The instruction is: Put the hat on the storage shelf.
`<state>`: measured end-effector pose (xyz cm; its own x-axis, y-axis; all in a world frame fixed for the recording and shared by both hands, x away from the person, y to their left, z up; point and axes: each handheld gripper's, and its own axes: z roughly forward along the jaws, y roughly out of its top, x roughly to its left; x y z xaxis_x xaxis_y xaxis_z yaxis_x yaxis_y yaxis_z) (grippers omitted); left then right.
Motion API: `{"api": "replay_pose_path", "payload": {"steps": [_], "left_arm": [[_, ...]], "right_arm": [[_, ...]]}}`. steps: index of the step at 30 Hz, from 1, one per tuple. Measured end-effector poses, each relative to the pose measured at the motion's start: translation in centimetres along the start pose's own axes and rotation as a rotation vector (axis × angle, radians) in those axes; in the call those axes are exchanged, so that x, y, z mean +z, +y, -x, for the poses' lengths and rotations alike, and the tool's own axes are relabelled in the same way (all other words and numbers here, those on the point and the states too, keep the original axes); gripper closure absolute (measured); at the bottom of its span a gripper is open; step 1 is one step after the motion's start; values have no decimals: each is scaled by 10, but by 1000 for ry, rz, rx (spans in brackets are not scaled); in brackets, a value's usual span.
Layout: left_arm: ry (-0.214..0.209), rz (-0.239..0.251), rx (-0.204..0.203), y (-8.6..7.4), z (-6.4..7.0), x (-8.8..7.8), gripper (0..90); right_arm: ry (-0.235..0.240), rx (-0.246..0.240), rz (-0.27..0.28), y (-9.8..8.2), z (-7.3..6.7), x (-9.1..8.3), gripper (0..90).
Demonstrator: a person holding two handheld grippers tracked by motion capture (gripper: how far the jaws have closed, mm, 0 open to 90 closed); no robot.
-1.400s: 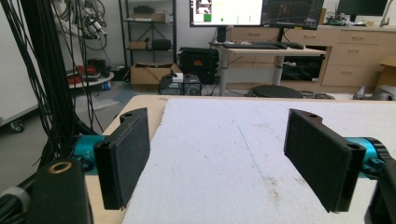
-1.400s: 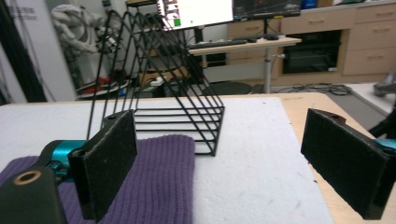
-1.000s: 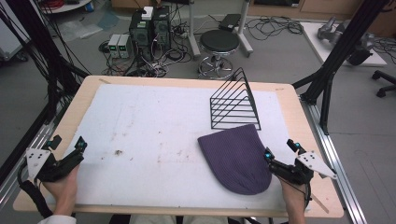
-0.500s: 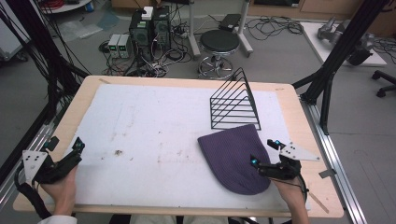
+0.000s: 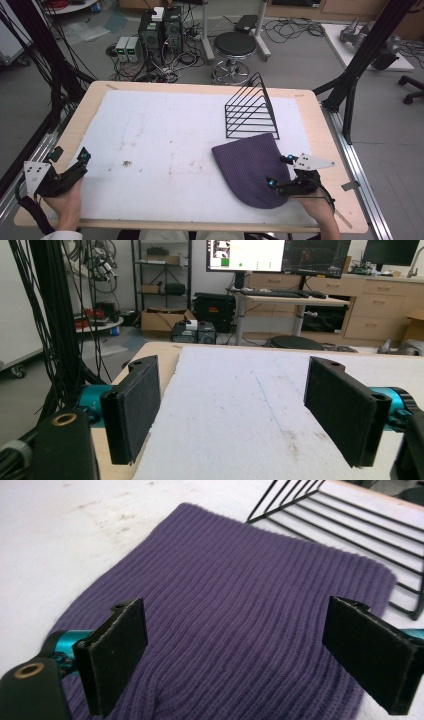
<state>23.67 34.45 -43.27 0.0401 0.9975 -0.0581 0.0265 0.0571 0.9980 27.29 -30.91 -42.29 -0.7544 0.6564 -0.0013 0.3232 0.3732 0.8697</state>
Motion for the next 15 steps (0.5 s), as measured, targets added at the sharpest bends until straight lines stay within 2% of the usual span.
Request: {"api": "replay_pose_path", "payload": {"steps": [2,3,6,7,8,9,15], "left_arm": [[1,0,-1,0,0,0,231],[0,0,-4,0,0,0,230],[-1,-1,-4,0,0,0,230],[-2,0,-5,0,0,0,231],[-1,1,-5,0,0,0,231],[-2,0,-5,0,-1,0,230],[-1,0,-6,0,0,0,231]], "right_arm": [[9,-8,-5,0,0,0,101],[34,-21,-5,1,0,-1,101],[61,-36,-8,1,-1,-1,101],[96,-56,-21,0,-2,0,101],[96,-56,-21,0,-2,0,101],[141,-76,-40,-2,-4,2,101],[211,-144,-98,-4,-11,6,101]]}}
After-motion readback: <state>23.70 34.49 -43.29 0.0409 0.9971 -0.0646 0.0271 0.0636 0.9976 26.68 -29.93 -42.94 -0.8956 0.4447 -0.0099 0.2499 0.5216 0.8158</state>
